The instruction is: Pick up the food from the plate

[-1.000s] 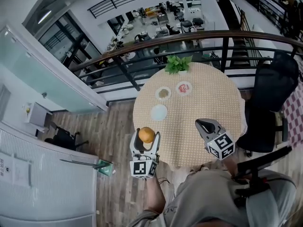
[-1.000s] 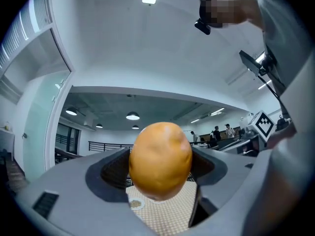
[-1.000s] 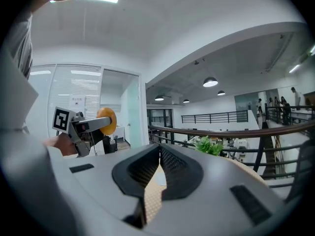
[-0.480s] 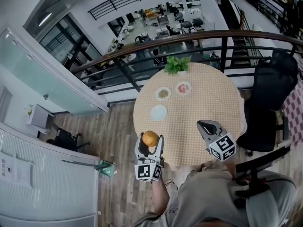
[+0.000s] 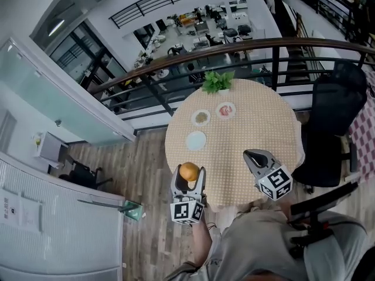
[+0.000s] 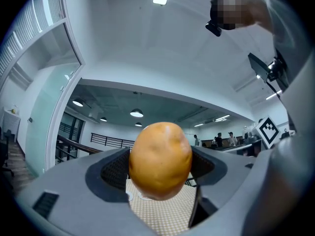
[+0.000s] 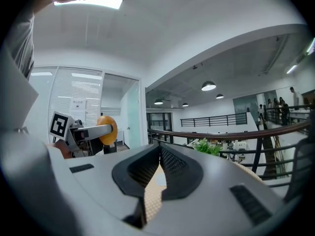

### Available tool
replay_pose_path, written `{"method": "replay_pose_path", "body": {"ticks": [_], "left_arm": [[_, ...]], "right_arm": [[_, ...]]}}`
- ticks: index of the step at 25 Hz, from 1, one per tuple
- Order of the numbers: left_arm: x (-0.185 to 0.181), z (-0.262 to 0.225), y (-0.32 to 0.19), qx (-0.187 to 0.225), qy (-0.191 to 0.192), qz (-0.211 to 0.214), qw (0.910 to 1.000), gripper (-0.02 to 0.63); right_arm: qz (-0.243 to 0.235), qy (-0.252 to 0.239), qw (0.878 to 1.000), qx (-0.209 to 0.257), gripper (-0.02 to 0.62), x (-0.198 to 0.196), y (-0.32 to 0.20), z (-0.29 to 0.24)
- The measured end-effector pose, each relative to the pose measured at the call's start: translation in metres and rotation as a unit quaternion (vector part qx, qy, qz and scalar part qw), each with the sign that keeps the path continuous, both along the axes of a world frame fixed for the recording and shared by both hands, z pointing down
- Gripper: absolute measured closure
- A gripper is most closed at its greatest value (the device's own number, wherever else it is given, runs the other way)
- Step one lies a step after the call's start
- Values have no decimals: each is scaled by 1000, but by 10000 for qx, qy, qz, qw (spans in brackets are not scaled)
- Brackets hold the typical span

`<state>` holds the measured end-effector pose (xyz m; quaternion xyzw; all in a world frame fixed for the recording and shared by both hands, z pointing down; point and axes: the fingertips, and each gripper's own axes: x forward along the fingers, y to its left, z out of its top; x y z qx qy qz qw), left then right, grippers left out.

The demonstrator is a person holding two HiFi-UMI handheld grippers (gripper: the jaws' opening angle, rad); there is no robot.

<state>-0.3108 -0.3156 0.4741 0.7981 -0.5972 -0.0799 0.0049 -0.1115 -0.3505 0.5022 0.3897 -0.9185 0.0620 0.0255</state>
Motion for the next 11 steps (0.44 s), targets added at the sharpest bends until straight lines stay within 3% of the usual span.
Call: {"method": "replay_pose_path", "body": {"ticks": [11], "left_arm": [[26, -3, 10, 70, 124, 321, 9994, 233]], "right_arm": [[44, -9, 10000, 17, 580, 17, 10, 7]]}}
